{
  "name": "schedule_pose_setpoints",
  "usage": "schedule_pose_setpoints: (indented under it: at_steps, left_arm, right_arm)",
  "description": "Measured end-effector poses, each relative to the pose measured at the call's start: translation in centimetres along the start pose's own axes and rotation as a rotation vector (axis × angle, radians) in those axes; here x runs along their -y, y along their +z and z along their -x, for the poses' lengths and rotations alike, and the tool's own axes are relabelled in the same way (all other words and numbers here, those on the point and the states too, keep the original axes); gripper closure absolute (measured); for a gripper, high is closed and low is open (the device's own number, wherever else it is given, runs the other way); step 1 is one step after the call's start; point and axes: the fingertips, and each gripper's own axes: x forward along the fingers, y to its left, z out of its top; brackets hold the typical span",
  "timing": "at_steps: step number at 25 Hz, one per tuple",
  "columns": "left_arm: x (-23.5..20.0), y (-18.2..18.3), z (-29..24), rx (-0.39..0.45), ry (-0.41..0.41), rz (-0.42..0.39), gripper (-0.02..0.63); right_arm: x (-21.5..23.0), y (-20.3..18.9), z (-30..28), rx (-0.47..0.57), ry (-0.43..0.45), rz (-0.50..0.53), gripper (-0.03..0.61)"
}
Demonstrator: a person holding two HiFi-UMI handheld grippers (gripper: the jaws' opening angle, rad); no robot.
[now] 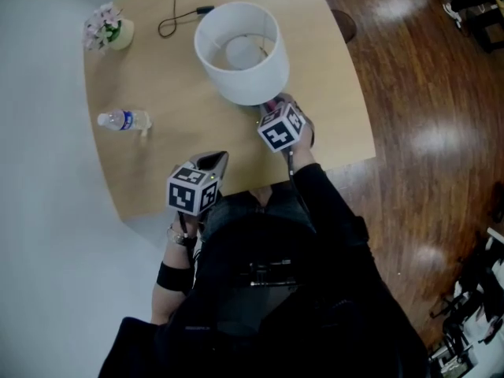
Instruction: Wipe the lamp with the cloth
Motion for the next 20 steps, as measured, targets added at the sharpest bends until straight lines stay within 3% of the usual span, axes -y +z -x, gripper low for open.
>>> schedule_pose_setpoints:
  at_steps: [4, 10, 20]
  left_arm:
    - [-1.0, 0.2, -0.6, -0.016, -0.060, -0.050, 0.618]
    - [-3.3, 0.2, 0.5, -0.025, -0.136, -0.141, 0.618]
    - [-7.2, -1.9, 2.5, -0.032, -0.214, -0.187, 0.618]
  right_arm:
    - [-0.8, 0.4, 0.3, -0.015, -0.021, -0.015, 0.480]
    - [-2.3, 0.5, -0.3, -0.045, -0.125, -0.082, 0.480]
    - [-4.6, 3.2, -1.6, -0.068, -0.232, -0.166, 0.480]
